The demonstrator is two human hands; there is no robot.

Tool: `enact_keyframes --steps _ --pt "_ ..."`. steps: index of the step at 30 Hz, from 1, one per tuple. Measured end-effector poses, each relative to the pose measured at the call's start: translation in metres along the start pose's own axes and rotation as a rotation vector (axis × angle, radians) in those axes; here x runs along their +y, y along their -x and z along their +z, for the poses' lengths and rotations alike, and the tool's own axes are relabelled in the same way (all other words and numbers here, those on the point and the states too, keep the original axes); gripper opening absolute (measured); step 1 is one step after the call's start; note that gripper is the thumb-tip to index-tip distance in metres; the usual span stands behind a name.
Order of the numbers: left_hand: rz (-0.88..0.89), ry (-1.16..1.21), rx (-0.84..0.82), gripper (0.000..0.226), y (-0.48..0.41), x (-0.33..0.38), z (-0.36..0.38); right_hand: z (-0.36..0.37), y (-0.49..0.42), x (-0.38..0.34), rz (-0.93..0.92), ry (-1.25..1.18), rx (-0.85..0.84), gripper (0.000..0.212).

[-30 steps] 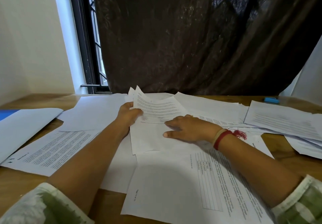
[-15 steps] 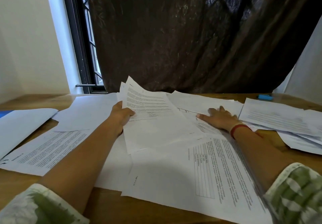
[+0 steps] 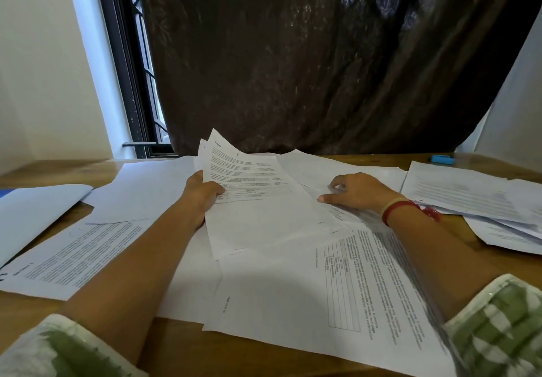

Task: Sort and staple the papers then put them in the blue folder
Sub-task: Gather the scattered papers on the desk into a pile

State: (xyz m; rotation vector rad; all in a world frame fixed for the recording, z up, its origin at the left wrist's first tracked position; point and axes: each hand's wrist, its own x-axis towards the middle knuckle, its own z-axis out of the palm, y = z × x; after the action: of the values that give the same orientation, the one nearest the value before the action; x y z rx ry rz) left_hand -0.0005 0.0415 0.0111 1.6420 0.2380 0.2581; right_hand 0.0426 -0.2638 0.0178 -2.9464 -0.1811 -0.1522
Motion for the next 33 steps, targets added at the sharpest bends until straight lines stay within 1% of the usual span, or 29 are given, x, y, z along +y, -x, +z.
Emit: enact_keyframes --steps 3,5,6,9,13,15,19,21,22,24,26,28,31,33 --pt "-0.006 -0.020 -0.002 0.043 0.000 0.000 0.000 0.004 -0.006 0.007 -0.003 -0.104 -0.112 0.071" --pt "-0.012 -0.016 -0.001 0.043 0.000 0.000 0.000 0.003 -0.006 0.014 -0.024 -0.275 -0.237 0.078" --pt "-0.015 -0.009 0.005 0.043 -0.001 0.001 -0.001 0.000 -0.006 0.018 -0.053 -0.352 -0.270 0.077" --pt "-0.030 0.024 0.020 0.042 -0.004 -0.001 -0.005 -0.005 -0.011 0.032 -0.095 -0.475 -0.244 0.066" --pt "-0.045 0.025 0.015 0.042 -0.006 -0.002 -0.007 -0.002 -0.016 0.038 -0.116 -0.425 -0.257 0.047" --pt "-0.044 0.014 0.013 0.040 -0.006 -0.002 -0.006 0.000 -0.017 0.037 -0.107 -0.431 -0.233 0.039" --pt "-0.045 0.022 0.019 0.043 -0.006 -0.003 -0.005 0.003 -0.014 0.029 -0.109 -0.482 -0.116 0.020" --pt "-0.050 0.028 0.024 0.044 -0.007 -0.003 -0.005 0.004 -0.012 0.022 -0.134 -0.450 -0.066 0.006" --pt "-0.049 0.027 0.022 0.044 -0.007 -0.003 -0.005 0.006 -0.013 0.018 -0.150 -0.432 -0.046 0.002" --pt "-0.042 0.021 0.016 0.043 -0.007 -0.003 -0.004 0.009 -0.015 0.010 -0.160 -0.417 -0.008 0.006" --pt "-0.035 0.019 0.016 0.043 -0.007 -0.004 -0.004 0.010 -0.017 0.004 -0.116 -0.432 0.016 0.007" --pt "-0.032 0.030 0.016 0.043 -0.009 -0.005 -0.005 0.007 -0.013 -0.001 -0.066 -0.508 0.017 0.007" --pt "-0.034 0.051 0.016 0.044 -0.012 -0.007 -0.005 -0.003 -0.003 -0.007 -0.001 -0.683 0.034 0.015" --pt "-0.031 0.053 0.027 0.043 -0.013 -0.006 -0.004 -0.012 0.005 -0.012 0.037 -0.727 0.107 0.015"
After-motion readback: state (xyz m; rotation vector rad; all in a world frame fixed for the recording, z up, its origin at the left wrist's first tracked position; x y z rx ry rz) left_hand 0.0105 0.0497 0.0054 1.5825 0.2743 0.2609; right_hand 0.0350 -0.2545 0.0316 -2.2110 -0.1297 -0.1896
